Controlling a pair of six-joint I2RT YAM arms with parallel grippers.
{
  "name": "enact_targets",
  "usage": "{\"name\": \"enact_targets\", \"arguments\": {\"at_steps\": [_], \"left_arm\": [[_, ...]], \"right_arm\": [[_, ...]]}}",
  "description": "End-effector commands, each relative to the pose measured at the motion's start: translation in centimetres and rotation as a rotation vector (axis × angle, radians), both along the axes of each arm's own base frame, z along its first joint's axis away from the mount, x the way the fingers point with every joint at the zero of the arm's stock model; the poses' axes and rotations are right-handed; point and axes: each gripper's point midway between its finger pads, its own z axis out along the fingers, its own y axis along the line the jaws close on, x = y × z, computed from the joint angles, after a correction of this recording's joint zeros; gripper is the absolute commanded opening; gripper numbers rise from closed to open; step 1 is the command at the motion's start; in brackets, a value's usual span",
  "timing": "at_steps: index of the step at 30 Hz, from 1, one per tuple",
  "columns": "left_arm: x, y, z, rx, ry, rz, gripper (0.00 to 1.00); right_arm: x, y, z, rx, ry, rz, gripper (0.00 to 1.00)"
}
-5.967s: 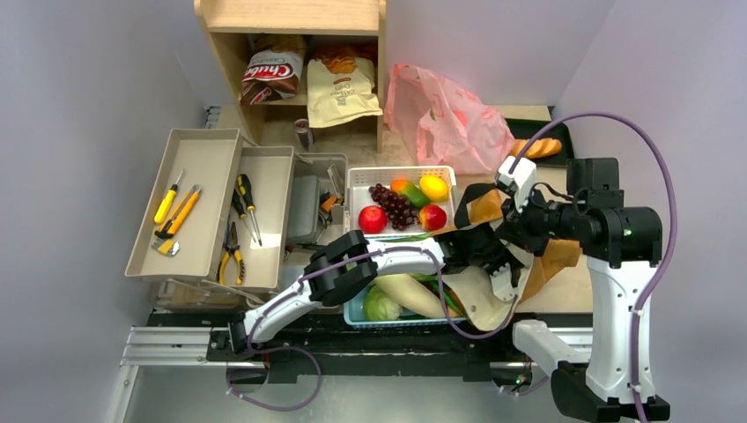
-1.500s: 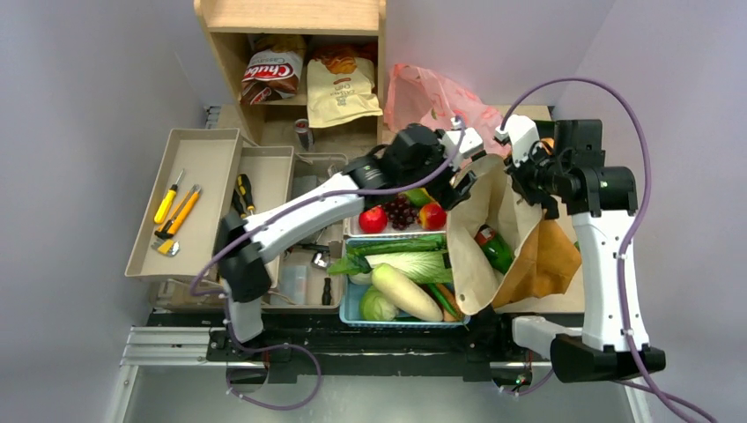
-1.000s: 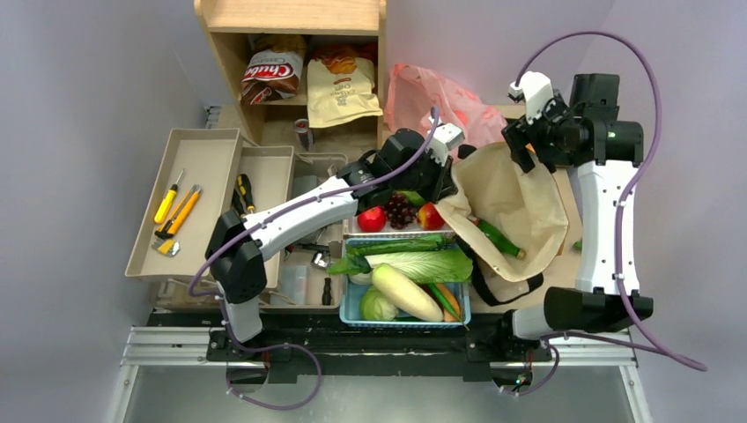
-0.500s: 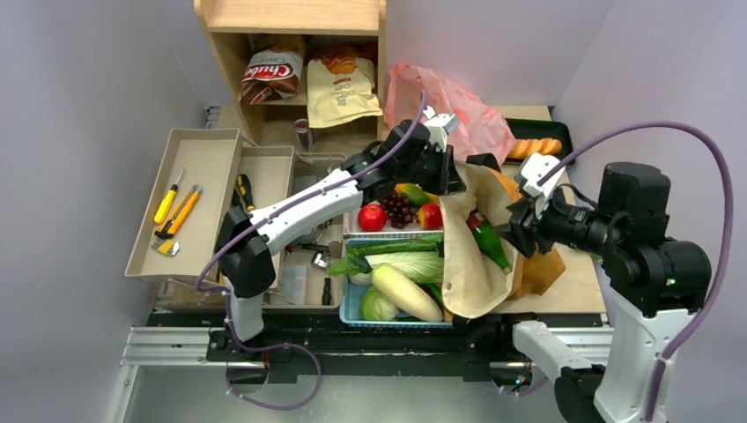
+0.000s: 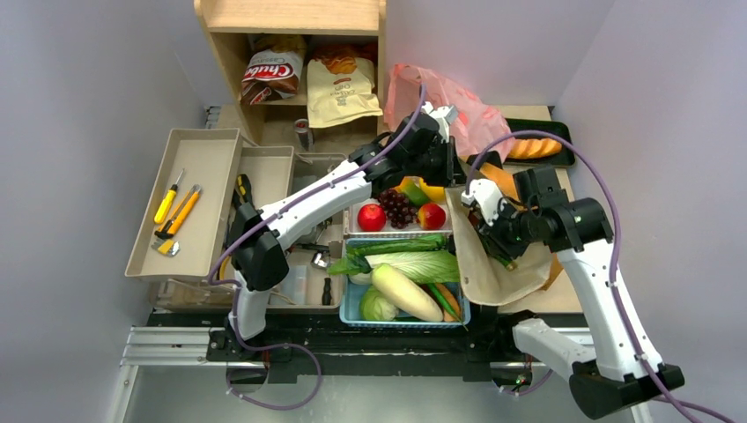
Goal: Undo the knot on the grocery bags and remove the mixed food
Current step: Pick up the bottle from the takeout bag.
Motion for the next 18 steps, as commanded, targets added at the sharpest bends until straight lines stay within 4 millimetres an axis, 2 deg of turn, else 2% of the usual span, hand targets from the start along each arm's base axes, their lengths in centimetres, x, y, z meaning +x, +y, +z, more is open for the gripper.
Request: {"name": "enact_targets", "arguments": {"at_steps": [1, 5, 8, 12, 14, 18], "left_arm": [[1.6, 2.2, 6.4, -0.118, -0.102, 0.097, 0.00], [1.8, 2.7, 5.7, -0.106, -0.108, 0.106, 0.00], [1.8, 2.7, 5.3, -0.103, -0.100, 0.096, 0.00], [1.5, 2.5, 5.3, -0.107, -0.095, 0.070, 0.00], [1.4, 2.4, 5.7, -0.113, -0.098, 0.061, 0.00], [1.3, 2.5, 6.2, -0.122, -0.110, 0.051, 0.00]], "right_arm": [[-1.2, -6.6, -1.3, -0.303, -0.072, -0.130, 0.26], [-2.3, -7.4, -3.3, -0.320, -0.051, -0.212, 0.23], [-1.1, -7.0, -4.9, -0.289, -0.069, -0.279, 0.20], [1.4, -5.7, -5.9, -0.223, -0.133, -0.300, 0.18], [1.9, -5.3, -6.4, -0.213, -0.117, -0.296, 0.18], [2.8, -6.2, -8.0, -0.261, -0.127, -0.312, 0.20]]}}
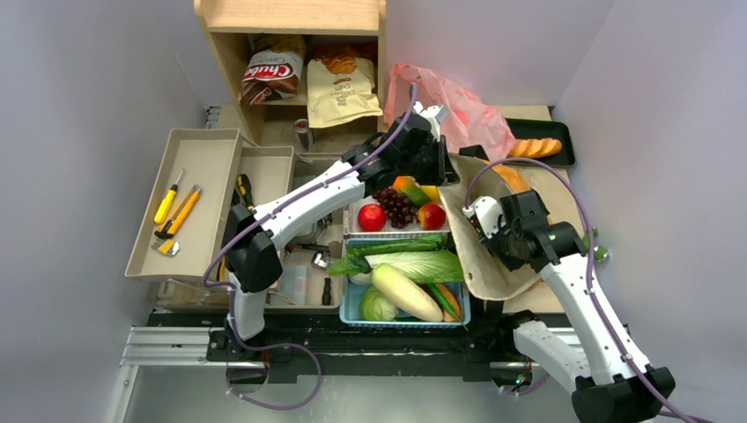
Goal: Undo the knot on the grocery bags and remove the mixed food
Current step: Pick up the bottle from the takeout bag.
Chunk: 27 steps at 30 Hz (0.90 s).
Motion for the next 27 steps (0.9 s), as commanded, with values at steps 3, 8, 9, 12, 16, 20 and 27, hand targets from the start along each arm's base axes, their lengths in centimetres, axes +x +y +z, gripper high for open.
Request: {"name": "enact_targets", "arguments": {"at_steps": [3, 8, 9, 12, 16, 20, 27], "left_arm": [[0.2, 0.9, 6.9, -0.143, -0.123, -0.013, 0.00], [0.4, 1.9, 6.6, -0.154, -0.127, -0.012, 0.00], [0.3, 1.9, 6.4, -0.151, -0.124, -0.022, 0.00], [-0.1, 2.1, 6.3, -0.149, -0.134, -0.055, 0.00], [-1.0, 2.3, 6.7, -0.156, -0.204, -0.125, 0.00], [-1.9, 2.3, 6.6, -0.150, -0.263, -0.201, 0.00], [-3.1, 2.2, 6.1, -0.135, -0.349, -0.307, 0.00]], "right_arm": [[2.1, -2.0, -2.2, -0.035, -0.044, -0.124, 0.15], [2.7, -3.0, -2.8, 0.010, -0.040, -0.195, 0.13], [3.0, -2.8, -2.9, 0.019, -0.051, -0.190, 0.15], [3.5, -2.4, -3.7, 0.032, -0.038, -0.167, 0.24], [4.2, -2.3, -5.1, 0.019, -0.025, -0.125, 0.27], [5.2, -2.6, -6.1, -0.006, -0.061, -0.086, 0.30], [5.4, -3.1, -8.5, -0.052, -0.068, -0.038, 0.46]]}}
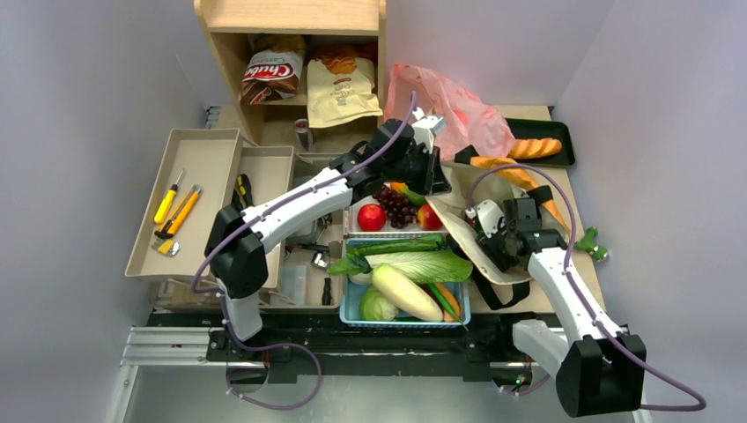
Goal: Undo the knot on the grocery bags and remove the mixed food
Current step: Pick up the bottle from the takeout bag.
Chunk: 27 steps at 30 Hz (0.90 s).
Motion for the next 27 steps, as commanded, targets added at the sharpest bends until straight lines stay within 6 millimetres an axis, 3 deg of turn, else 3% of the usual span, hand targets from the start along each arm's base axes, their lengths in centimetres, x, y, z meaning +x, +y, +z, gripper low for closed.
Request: {"name": "enact_targets", "arguments": {"at_steps": [1, 5, 8, 13, 17, 19, 21, 27], "left_arm": [[-1.7, 0.4, 7.1, -0.141, -0.200, -0.129, 0.00], [-2.7, 0.0, 6.8, -0.129, -0.250, -0.188, 0.00], [-2.9, -0.1, 6.5, -0.122, -0.267, -0.207, 0.00], [-3.0, -0.2, 6.4, -0.116, -0.286, -0.221, 0.00], [-3.1, -0.4, 6.1, -0.109, -0.302, -0.229, 0.00], [-2.9, -0.4, 6.0, -0.103, -0.311, -0.225, 0.00], [-2.9, -0.5, 5.8, -0.096, -0.316, -0.221, 0.00], [-2.3, -1.1, 5.2, -0.076, -0.288, -0.183, 0.00]], "right_arm": [[1.0, -0.5, -1.2, -0.035, -0.027, 0.029, 0.48], [1.3, -0.9, -2.9, -0.053, 0.001, 0.022, 0.60], [1.3, -1.1, -4.1, -0.044, 0.045, 0.016, 0.60], [0.1, -1.1, -6.2, 0.003, 0.133, 0.023, 0.49], [-0.7, -1.9, -6.9, 0.001, 0.155, 0.016, 0.30], [-0.2, -1.6, -5.9, 0.022, 0.134, 0.015, 0.13], [0.9, -1.5, -3.7, 0.033, 0.085, 0.000, 0.02], [2.2, -1.3, 4.4, 0.043, -0.046, -0.003, 0.00]]}}
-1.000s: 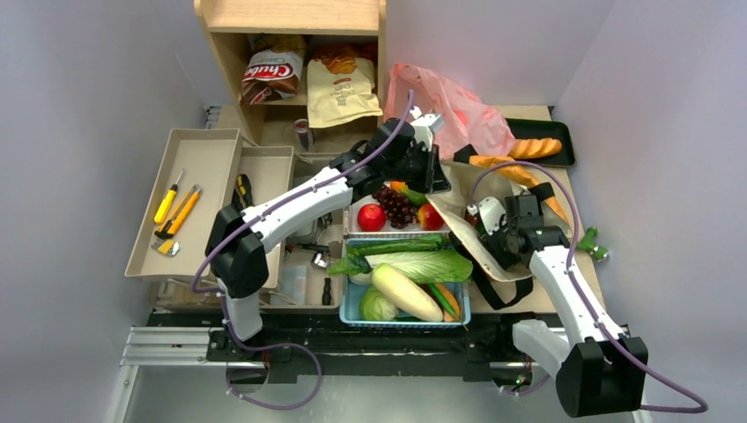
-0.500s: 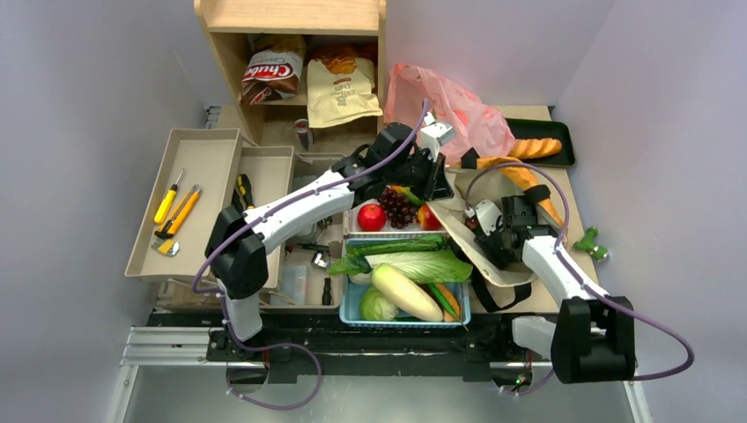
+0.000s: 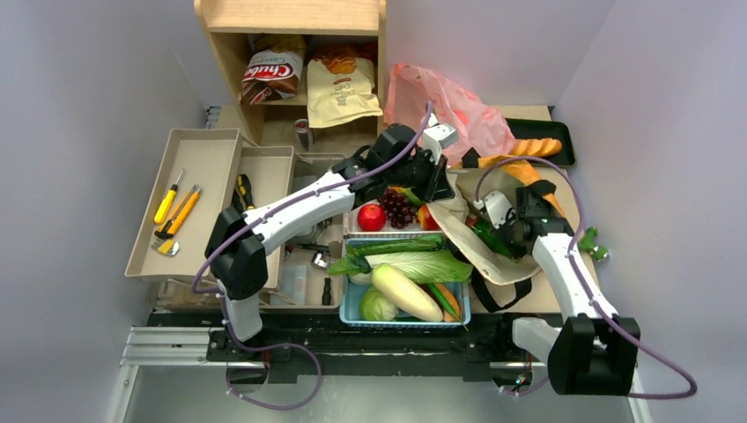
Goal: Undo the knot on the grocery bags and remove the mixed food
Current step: Pick up the bottle from the takeout bag.
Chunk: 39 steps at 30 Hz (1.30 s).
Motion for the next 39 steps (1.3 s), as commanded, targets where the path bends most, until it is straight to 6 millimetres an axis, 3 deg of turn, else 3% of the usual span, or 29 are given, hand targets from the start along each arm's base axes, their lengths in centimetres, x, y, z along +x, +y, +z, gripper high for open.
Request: {"name": "enact_targets", "arguments": {"at_steps": [1, 7, 11, 15, 19, 24, 30, 39], "left_arm": [[-0.5, -0.4, 5.6, -0.106, -0.067, 0.001, 0.00], [0.4, -0.9, 4.6, -0.084, -0.022, 0.045, 0.00], [-0.1, -1.1, 4.7, -0.088, -0.035, 0.031, 0.00], [-0.7, -1.0, 5.2, -0.098, -0.077, 0.011, 0.00], [-1.1, -0.8, 5.1, -0.096, -0.094, -0.008, 0.00], [-1.1, -0.7, 5.3, -0.098, -0.131, -0.023, 0.00], [-1.3, -0.9, 5.6, -0.106, -0.168, -0.050, 0.00], [-2.5, -1.0, 5.7, -0.119, -0.255, -0.128, 0.00]], "right_arm": [[0.5, 1.0, 6.4, 0.063, -0.091, -0.003, 0.00], [-0.1, 1.1, 9.4, 0.052, -0.131, 0.035, 0.00], [-0.8, 2.1, 8.1, 0.100, -0.067, 0.071, 0.01], [0.5, 2.7, 6.3, 0.147, -0.084, 0.046, 0.31], [0.8, 2.7, 3.8, 0.143, -0.073, 0.066, 0.51], [1.0, 2.4, 0.4, 0.120, -0.044, 0.085, 0.53], [1.5, 2.0, -1.1, 0.148, -0.029, 0.094, 0.56], [3.2, 0.0, 0.6, 0.144, -0.111, 0.039, 0.54]]}}
